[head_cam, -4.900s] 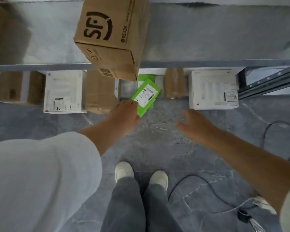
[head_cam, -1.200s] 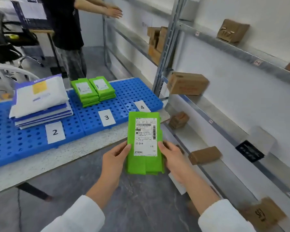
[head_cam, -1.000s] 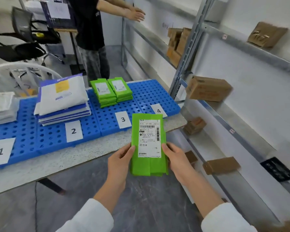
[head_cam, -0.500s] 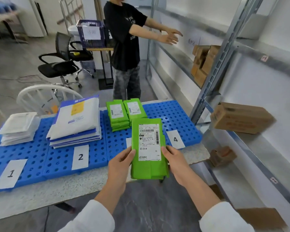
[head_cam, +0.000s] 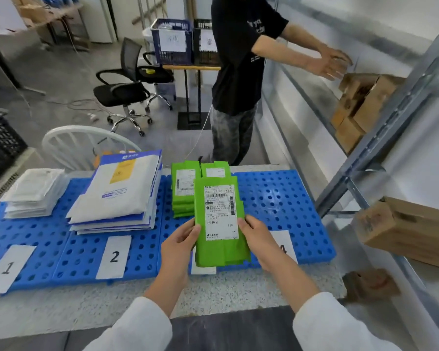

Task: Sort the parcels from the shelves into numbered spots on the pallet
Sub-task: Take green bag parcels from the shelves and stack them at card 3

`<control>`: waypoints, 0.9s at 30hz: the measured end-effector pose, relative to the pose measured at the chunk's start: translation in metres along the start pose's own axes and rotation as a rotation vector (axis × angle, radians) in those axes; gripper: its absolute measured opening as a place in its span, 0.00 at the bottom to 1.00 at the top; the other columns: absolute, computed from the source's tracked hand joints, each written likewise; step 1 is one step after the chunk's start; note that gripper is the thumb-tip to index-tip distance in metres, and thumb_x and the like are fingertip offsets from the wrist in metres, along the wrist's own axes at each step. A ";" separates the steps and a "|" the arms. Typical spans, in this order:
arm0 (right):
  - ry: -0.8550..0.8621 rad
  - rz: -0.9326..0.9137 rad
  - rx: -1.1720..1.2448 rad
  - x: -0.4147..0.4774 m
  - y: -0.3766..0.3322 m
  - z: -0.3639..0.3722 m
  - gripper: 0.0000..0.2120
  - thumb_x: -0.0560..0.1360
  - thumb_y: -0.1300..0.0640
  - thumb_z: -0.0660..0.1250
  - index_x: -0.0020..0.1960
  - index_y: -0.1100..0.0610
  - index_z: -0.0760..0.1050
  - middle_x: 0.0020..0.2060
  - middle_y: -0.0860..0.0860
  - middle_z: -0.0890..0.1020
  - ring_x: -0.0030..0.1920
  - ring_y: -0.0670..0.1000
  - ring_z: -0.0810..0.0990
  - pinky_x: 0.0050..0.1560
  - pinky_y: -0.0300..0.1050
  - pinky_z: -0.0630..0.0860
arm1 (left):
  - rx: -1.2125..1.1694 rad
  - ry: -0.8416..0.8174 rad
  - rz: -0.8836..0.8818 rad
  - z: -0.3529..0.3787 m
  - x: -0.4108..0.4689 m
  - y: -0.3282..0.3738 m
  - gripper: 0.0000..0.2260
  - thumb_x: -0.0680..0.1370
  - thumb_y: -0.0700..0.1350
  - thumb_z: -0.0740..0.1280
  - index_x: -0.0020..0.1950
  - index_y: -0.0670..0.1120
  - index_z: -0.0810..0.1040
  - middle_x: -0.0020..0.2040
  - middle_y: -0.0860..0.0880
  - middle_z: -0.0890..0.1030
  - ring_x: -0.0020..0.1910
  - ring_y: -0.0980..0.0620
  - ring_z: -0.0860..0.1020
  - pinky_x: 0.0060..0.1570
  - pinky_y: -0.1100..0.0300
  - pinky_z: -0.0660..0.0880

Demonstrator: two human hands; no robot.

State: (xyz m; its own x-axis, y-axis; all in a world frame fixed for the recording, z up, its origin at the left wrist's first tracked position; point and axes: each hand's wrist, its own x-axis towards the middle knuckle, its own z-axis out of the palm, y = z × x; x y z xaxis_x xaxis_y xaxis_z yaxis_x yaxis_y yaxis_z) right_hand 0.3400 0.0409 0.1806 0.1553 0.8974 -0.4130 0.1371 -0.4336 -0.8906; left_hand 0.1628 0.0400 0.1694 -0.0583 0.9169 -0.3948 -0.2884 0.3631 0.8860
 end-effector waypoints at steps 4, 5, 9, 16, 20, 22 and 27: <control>-0.016 0.053 -0.106 0.056 -0.018 0.011 0.24 0.83 0.51 0.54 0.77 0.54 0.57 0.74 0.49 0.63 0.73 0.53 0.64 0.70 0.50 0.66 | -0.058 0.054 -0.043 0.001 0.053 0.004 0.13 0.75 0.40 0.71 0.59 0.47 0.79 0.51 0.49 0.85 0.51 0.51 0.83 0.50 0.57 0.79; -0.024 0.059 -0.110 0.069 -0.022 0.014 0.25 0.83 0.51 0.56 0.77 0.54 0.56 0.73 0.48 0.64 0.72 0.53 0.65 0.69 0.50 0.68 | -0.071 0.056 -0.064 0.001 0.067 0.005 0.13 0.75 0.39 0.71 0.60 0.46 0.79 0.51 0.48 0.85 0.51 0.50 0.83 0.50 0.57 0.80; -0.029 0.047 -0.084 0.115 -0.033 0.024 0.33 0.73 0.46 0.71 0.73 0.56 0.64 0.68 0.50 0.73 0.65 0.52 0.74 0.65 0.54 0.73 | -0.090 0.028 -0.121 0.002 0.123 0.013 0.17 0.73 0.42 0.73 0.61 0.48 0.78 0.54 0.48 0.84 0.53 0.50 0.82 0.54 0.55 0.79; 0.003 0.082 -0.054 0.184 -0.057 0.040 0.16 0.75 0.54 0.71 0.59 0.54 0.71 0.58 0.49 0.79 0.55 0.49 0.79 0.56 0.47 0.77 | -0.099 0.005 -0.262 0.002 0.202 0.027 0.14 0.77 0.45 0.69 0.61 0.41 0.80 0.54 0.45 0.84 0.54 0.44 0.82 0.57 0.45 0.78; 0.029 0.088 -0.164 0.206 -0.060 0.042 0.14 0.75 0.54 0.70 0.58 0.52 0.70 0.53 0.44 0.77 0.53 0.47 0.76 0.52 0.43 0.74 | 0.051 0.092 -0.155 0.005 0.224 0.026 0.13 0.77 0.46 0.69 0.60 0.43 0.81 0.50 0.53 0.83 0.52 0.54 0.79 0.60 0.54 0.75; 0.064 0.105 -0.158 0.220 -0.057 0.036 0.15 0.75 0.55 0.70 0.60 0.54 0.72 0.56 0.47 0.79 0.54 0.49 0.78 0.53 0.45 0.76 | 0.091 0.127 -0.115 0.008 0.236 0.027 0.08 0.77 0.45 0.70 0.55 0.46 0.81 0.46 0.54 0.80 0.49 0.55 0.77 0.55 0.59 0.73; 0.129 0.157 -0.076 0.250 -0.057 0.014 0.12 0.77 0.59 0.67 0.59 0.56 0.74 0.56 0.50 0.80 0.49 0.49 0.79 0.49 0.44 0.77 | 0.248 0.212 -0.078 0.006 0.267 0.020 0.11 0.78 0.46 0.69 0.36 0.49 0.74 0.37 0.50 0.74 0.37 0.52 0.70 0.38 0.68 0.66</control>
State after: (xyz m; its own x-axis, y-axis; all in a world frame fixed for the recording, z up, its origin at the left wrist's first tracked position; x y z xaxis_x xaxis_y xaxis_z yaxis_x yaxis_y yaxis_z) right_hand 0.3575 0.2910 0.1251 0.3040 0.8025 -0.5134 0.1743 -0.5767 -0.7982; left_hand 0.1475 0.2932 0.0831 -0.2503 0.8395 -0.4823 -0.0603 0.4836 0.8732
